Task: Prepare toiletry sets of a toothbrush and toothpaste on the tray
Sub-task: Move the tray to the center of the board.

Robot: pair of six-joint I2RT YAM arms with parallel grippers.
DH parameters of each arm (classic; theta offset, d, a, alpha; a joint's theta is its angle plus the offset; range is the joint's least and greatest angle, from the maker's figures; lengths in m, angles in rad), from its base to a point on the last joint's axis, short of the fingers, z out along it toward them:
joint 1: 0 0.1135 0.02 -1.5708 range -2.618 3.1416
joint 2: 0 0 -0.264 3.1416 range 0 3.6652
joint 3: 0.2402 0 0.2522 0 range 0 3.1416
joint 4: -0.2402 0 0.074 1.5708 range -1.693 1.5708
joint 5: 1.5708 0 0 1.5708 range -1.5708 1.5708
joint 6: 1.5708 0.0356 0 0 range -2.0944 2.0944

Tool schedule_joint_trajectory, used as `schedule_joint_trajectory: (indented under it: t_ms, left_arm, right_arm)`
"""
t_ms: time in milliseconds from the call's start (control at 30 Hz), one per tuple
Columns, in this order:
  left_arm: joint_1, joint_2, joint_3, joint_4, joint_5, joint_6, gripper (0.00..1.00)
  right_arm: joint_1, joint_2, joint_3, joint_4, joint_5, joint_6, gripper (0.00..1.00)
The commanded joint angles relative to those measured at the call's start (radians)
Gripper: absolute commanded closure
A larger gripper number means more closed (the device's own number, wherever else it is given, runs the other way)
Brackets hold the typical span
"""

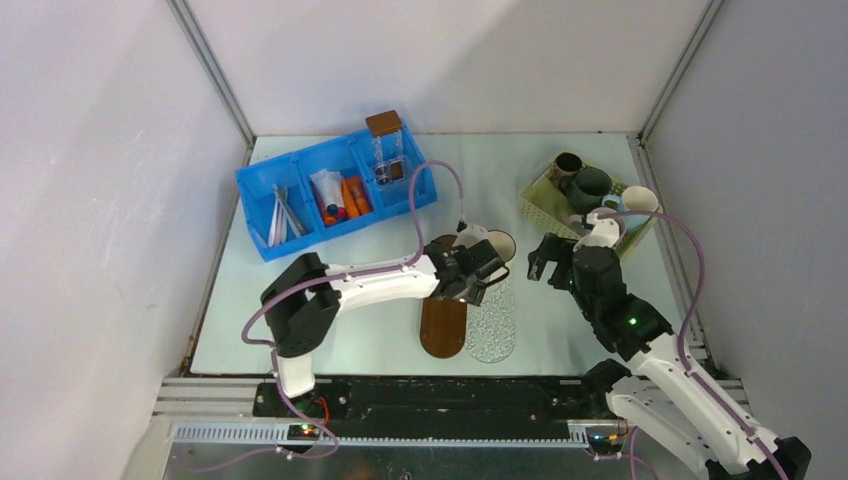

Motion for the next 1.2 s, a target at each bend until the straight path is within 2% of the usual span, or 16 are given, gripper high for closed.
schedule_joint_trajectory:
  t_ms: [0,400,667,833,1167]
  left_arm:
    - [-0.024,0.031,0.037,-0.003,-0.063,-0.071,0.02]
    - [-0.025,0.107,0.039,0.009,-0.080,-0.132,0.01]
    - [-0.007,0.104,-0.007,-0.049,-0.116,-0.255,0.01]
    - [0.002,0.095,-0.021,-0.086,-0.140,-0.301,0.07]
    - [0.023,0.039,-0.111,-0.085,-0.137,-0.298,0.09]
  right_arm:
    - [-0.028,-0.045,-0.023,-0.007,0.033,-0.013,0.01]
    - [-0.094,-0.114,-0.048,-0.010,-0.027,-0.043,0.01]
    - [-0.103,-0.119,-0.056,-0.005,-0.044,-0.043,0.01]
    - [-0.110,-0.114,-0.056,-0.002,-0.052,-0.044,0.01]
    - [-0.121,-0.100,-0.056,0.007,-0.070,-0.046,0.01]
